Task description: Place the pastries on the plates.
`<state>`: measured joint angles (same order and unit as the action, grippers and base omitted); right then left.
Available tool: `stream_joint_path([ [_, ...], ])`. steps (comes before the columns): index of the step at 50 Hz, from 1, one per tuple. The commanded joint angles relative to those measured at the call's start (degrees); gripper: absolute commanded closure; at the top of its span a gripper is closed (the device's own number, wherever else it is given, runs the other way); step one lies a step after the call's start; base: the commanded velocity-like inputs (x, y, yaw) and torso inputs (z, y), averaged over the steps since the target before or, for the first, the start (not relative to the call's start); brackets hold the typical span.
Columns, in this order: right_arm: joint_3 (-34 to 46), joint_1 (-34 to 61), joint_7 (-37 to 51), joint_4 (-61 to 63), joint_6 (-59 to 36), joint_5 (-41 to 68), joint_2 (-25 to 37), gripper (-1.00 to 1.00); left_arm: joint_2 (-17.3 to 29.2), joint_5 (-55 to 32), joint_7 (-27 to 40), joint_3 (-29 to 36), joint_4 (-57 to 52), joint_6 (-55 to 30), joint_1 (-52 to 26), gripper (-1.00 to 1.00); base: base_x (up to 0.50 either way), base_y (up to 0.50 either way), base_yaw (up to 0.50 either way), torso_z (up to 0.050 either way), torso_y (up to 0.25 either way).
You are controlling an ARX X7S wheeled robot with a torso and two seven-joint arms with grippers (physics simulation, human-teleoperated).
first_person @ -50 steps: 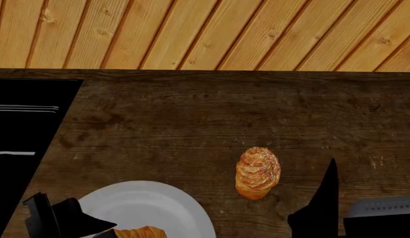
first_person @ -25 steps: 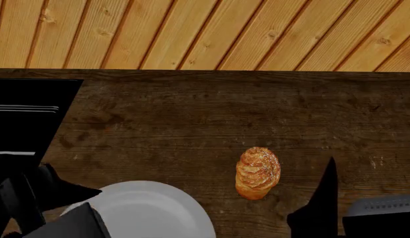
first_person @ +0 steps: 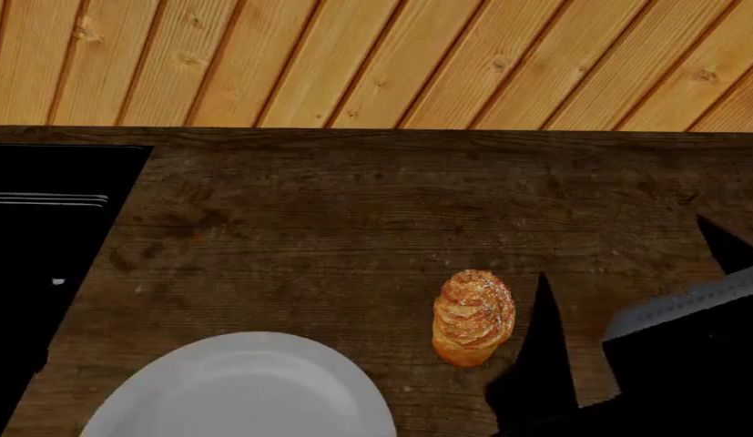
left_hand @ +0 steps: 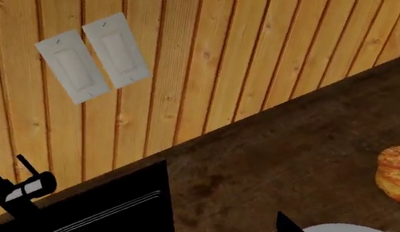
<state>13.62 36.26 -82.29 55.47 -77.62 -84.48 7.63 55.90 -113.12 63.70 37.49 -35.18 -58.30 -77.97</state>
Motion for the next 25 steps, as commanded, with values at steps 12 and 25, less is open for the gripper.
stream_joint_path([
  [12, -1.72, 9.36, -7.63, 1.18, -12.33, 28.59, 16.21, -1.00, 8.87, 5.54, -1.36, -5.79, 0.27, 8.18, 9.60, -1.00, 0.00, 0.00, 0.00, 0.000, 0.000],
  [25, -15.92, -0.04, 4.73, -5.43, 10.52, 41.71, 11.43, -1.00, 11.79, 4.50, -3.02, -6.51, 0.29, 8.00, 10.48, -1.00, 0.00, 0.00, 0.00, 0.000, 0.000],
])
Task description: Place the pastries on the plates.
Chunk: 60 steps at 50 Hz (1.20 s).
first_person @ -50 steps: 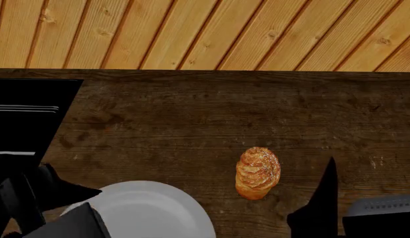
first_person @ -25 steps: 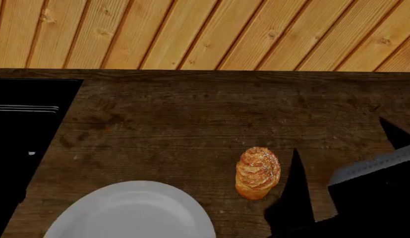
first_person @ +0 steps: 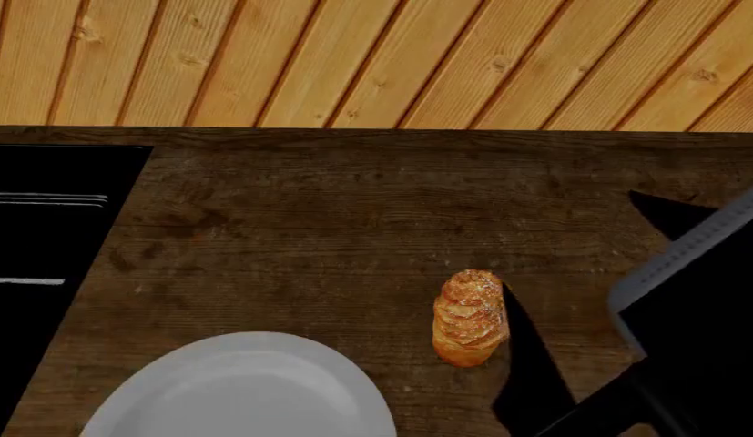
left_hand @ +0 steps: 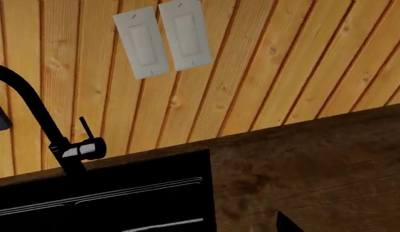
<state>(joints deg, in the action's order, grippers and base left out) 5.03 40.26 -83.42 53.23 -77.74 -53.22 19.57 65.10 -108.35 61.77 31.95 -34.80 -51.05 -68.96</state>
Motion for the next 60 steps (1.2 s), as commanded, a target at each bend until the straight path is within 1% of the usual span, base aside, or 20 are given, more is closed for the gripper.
stream_joint_path([
  [1, -6.93, -3.84, 6.01, -3.94, 10.00, 9.95, -0.40, -1.00, 2.63, -0.34, -1.11, -0.98, -0.09, 0.71, 1.47, -1.00, 0.00, 0.00, 0.00, 0.000, 0.000],
  [5, -7.32, -4.69, 9.29, -7.29, 11.32, 9.64, -1.14, -1.00, 2.58, -0.35, -1.16, -0.76, 0.00, 0.41, 1.49, -1.00, 0.00, 0.00, 0.00, 0.000, 0.000],
  [7, -7.60, -6.38, 11.14, -8.54, 13.80, 10.74, -1.93, -1.00, 2.56, -0.46, -1.15, -0.67, 0.14, 0.31, 1.49, -1.00, 0.00, 0.00, 0.00, 0.000, 0.000],
  [22, -3.83, -11.28, 14.21, -10.47, 20.04, 13.45, -3.79, -1.00, 3.65, -2.33, 0.98, -1.31, -0.42, 0.78, 0.53, -1.00, 0.00, 0.00, 0.00, 0.000, 0.000],
  [42, -3.70, -10.57, 20.70, -20.11, 25.13, 16.37, -5.39, -1.00, 3.73, -4.10, 1.84, -1.01, -0.31, -0.85, -1.27, -1.00, 0.00, 0.00, 0.00, 0.000, 0.000],
  [60, -1.99, -10.69, 22.95, -23.30, 26.92, 17.48, -6.28, -1.00, 4.45, -5.16, 2.31, -1.21, -1.86, -0.28, -0.67, -1.00, 0.00, 0.00, 0.00, 0.000, 0.000],
])
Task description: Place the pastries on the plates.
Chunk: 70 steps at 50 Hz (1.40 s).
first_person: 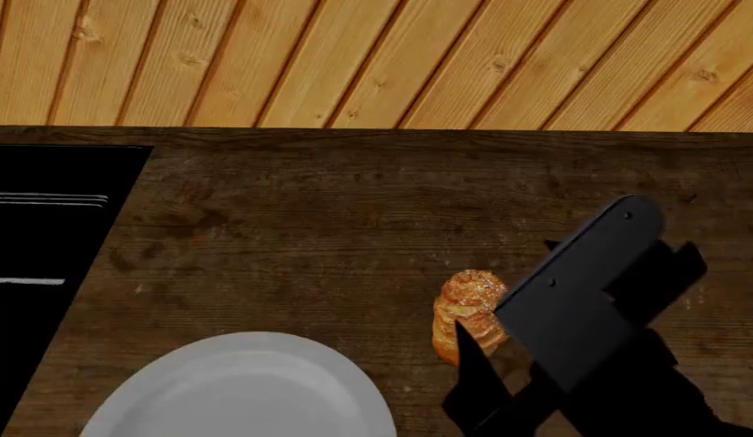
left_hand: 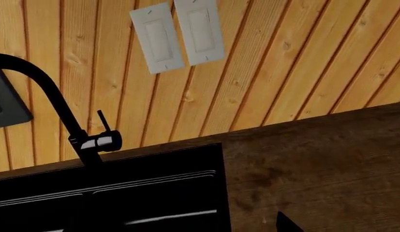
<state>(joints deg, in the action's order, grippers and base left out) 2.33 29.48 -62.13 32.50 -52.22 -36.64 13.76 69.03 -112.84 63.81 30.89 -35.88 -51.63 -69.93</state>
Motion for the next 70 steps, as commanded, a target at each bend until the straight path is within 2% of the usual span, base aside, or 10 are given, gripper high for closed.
stream_joint_path([
  [1, 0.68, 0.18, 1.79, -2.82, 1.47, 1.01, -0.49, -1.00, 0.57, -0.70, 0.29, -0.17, -0.86, 0.34, 0.34, -1.00, 0.00, 0.00, 0.00, 0.000, 0.000],
  [70, 0.20, 0.21, 13.34, -19.04, 6.86, 6.96, -3.83, -1.00, 1.55, -3.99, 0.74, -0.52, -2.61, 0.25, -0.22, -1.00, 0.00, 0.00, 0.00, 0.000, 0.000],
])
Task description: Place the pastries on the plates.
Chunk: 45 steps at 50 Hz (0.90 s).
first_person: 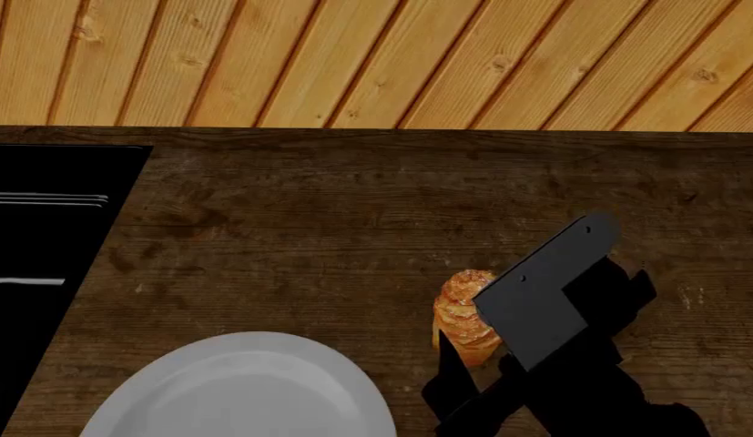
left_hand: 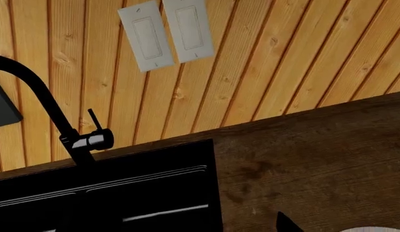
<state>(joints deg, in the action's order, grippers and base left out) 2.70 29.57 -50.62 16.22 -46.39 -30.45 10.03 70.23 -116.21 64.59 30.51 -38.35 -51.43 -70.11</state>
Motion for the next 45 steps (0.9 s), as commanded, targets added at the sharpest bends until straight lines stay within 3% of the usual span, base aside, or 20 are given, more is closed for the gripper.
stream_joint_path([
  [1, -0.17, 0.17, 1.96, -2.96, 1.14, 0.84, -0.07, -1.00, 0.33, -0.60, -0.04, -0.13, -0.13, 0.04, -0.03, -1.00, 0.00, 0.00, 0.00, 0.000, 0.000],
  [45, 1.34, 0.44, 6.46, -10.03, 3.81, 3.37, -0.64, -1.00, 0.91, -1.94, 0.01, -0.41, -1.33, 1.10, 1.16, -1.00, 0.00, 0.00, 0.00, 0.000, 0.000],
])
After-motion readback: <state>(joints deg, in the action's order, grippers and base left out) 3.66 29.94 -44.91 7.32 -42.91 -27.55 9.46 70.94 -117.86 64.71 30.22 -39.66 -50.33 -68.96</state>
